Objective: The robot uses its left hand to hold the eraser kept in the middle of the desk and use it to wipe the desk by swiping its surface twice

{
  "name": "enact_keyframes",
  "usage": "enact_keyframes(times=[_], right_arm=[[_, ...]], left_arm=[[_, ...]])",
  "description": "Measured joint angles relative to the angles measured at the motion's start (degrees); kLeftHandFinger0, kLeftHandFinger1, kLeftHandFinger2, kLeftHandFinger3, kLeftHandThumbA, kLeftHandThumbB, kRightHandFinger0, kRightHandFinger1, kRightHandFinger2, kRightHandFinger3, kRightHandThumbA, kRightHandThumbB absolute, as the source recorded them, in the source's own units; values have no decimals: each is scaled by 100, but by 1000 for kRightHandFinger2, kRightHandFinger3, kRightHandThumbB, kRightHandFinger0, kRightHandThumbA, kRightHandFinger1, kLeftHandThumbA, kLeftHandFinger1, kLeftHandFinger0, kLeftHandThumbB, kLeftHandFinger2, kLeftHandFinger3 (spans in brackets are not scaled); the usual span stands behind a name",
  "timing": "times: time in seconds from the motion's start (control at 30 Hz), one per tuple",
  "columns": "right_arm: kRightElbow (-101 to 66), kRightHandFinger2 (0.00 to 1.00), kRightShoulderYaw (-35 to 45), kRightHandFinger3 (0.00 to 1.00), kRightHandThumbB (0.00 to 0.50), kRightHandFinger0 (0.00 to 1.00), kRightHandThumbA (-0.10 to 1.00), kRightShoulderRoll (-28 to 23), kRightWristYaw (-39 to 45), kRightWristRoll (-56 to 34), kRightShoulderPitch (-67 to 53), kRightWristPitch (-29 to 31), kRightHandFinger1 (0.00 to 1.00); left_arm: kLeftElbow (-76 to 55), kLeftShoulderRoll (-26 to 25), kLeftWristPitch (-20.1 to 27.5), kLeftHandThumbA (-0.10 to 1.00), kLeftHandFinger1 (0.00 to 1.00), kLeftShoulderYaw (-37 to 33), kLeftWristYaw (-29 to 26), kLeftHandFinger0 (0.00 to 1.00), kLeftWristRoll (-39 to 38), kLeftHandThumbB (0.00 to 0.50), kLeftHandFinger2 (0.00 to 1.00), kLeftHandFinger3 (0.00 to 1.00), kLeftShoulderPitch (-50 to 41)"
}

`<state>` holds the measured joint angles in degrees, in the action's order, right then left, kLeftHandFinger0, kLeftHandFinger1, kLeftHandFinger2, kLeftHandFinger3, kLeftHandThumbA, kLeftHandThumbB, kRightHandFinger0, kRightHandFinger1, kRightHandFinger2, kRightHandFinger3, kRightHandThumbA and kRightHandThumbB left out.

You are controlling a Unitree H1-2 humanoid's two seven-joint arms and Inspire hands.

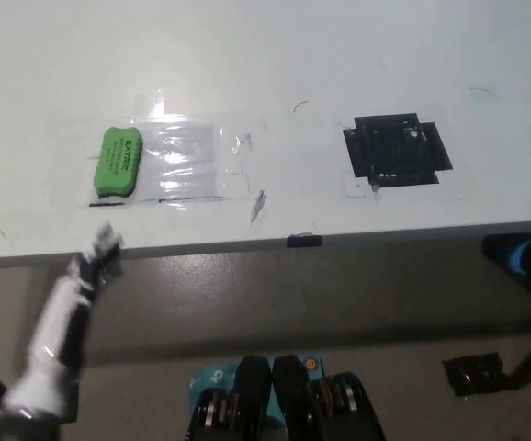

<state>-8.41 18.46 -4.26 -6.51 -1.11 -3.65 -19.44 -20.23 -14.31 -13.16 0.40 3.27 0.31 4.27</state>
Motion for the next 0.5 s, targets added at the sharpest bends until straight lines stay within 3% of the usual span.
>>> enact_keyframes(times=[0.07,0.13,0.23,0.27,0.33,0.5], right_arm=[[-2,1000,2,1000,92,1000,1000,0,0,-2,0,-10,1000],[-4,1000,1,1000,84,1000,1000,1,0,-3,1,-17,1000],[-14,1000,3,1000,69,1000,1000,0,-1,-3,-7,-28,1000],[-22,1000,2,1000,68,1000,1000,1,-1,-3,-7,-33,1000],[-39,1000,11,1000,59,1000,1000,2,-3,-4,-15,-43,1000],[-120,1000,28,1000,67,1000,1000,4,-12,-6,-36,-110,1000]], left_arm=[[-342,-389,-189,1000,1000,38,101,1000,13,301,1000,1000,412],[-415,-797,-335,1000,1000,93,195,1000,23,408,1000,1000,929],[-329,-1262,-470,1000,1000,147,309,1000,55,462,1000,1000,1565],[-225,-1442,-498,1000,1000,152,355,1000,76,463,1000,1000,1848],[-26,-1604,-499,1000,1000,96,392,1000,173,357,1000,1000,2180],[1017,-1760,-306,1000,1000,-303,478,1000,549,312,1000,1000,2857]])
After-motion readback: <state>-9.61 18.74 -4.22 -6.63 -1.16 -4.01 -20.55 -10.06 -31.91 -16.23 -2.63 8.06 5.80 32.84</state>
